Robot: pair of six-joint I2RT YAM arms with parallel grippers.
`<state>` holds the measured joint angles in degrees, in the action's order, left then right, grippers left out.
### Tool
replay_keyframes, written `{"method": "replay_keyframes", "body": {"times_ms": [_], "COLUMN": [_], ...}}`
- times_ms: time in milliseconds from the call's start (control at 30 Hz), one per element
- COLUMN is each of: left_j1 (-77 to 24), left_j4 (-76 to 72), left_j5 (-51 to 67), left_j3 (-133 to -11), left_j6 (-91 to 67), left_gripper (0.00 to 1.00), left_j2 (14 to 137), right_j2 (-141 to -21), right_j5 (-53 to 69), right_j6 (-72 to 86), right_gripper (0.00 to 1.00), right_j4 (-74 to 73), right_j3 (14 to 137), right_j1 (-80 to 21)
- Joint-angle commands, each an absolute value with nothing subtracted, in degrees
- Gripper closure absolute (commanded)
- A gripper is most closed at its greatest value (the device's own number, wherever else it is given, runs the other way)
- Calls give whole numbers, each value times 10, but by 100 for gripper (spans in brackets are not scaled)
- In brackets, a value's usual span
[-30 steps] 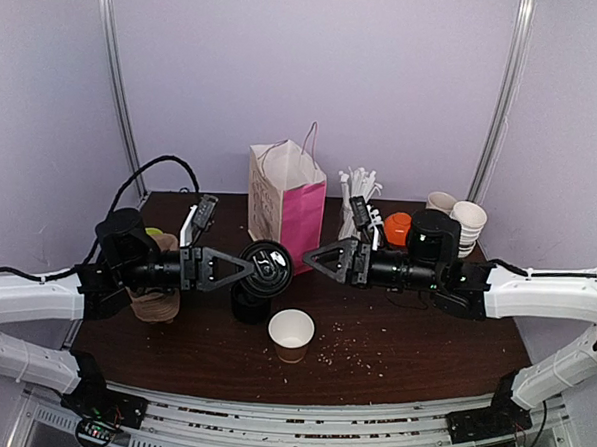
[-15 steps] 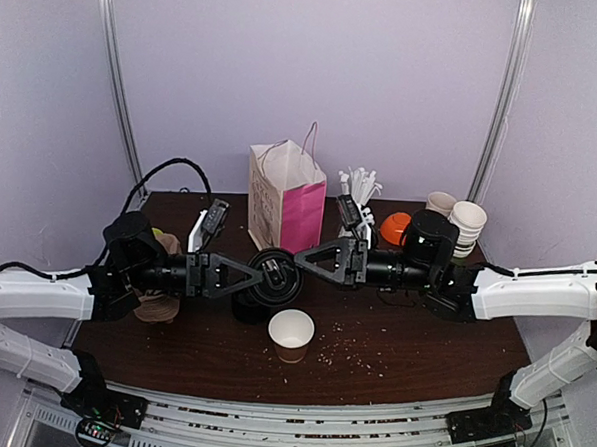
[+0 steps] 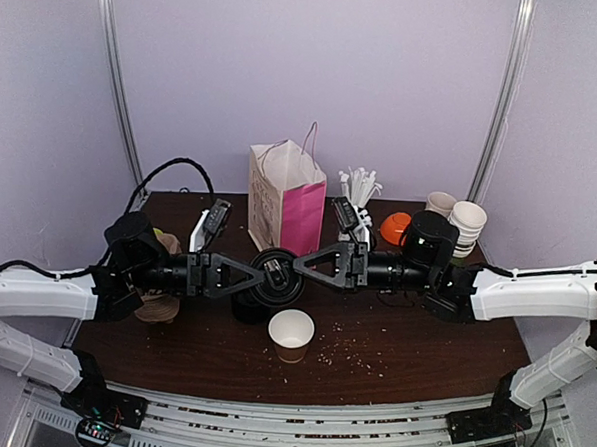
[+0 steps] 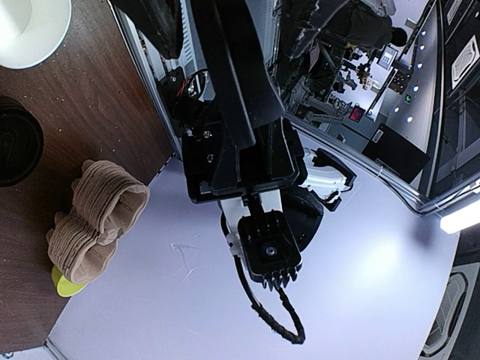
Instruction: Pack the takeout coffee
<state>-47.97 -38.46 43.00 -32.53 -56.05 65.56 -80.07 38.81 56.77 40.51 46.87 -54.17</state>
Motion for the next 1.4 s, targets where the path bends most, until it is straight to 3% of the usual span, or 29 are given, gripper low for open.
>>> {"method": "replay_keyframes", "body": {"times_ms": [0, 233, 400, 567, 733, 867, 1033, 1367], "left_j1": [-484, -484, -485, -484, -484, -484, -485, -484], "left_j4": [-433, -453, -461, -460, -434, -401, -306, -139], "left_j5": [448, 453, 457, 460, 453, 442, 394, 250], "left_j3": [-341, -338, -341, -345, -350, -350, -342, -296], "left_j6": [-571, -585, -590, -590, -577, -561, -525, -493], "left_gripper": [92, 91, 91, 89, 68, 31, 5, 2], "left_j2": [663, 675, 684, 691, 691, 683, 647, 590], "right_j2": [-803, -801, -797, -794, -787, -780, -769, -815], "right_j5": [402, 423, 433, 436, 425, 410, 365, 303], "right_j6": [556, 557, 561, 558, 550, 535, 514, 547], "right_gripper": [55, 69, 68, 78, 85, 86, 86, 83], "right_j4": [403, 403, 409, 407, 399, 375, 334, 312], "right_j3": [468, 466, 461, 460, 458, 459, 447, 411], "right_j1": [-546, -547, -548, -548, -548, -548, -545, -535]}}
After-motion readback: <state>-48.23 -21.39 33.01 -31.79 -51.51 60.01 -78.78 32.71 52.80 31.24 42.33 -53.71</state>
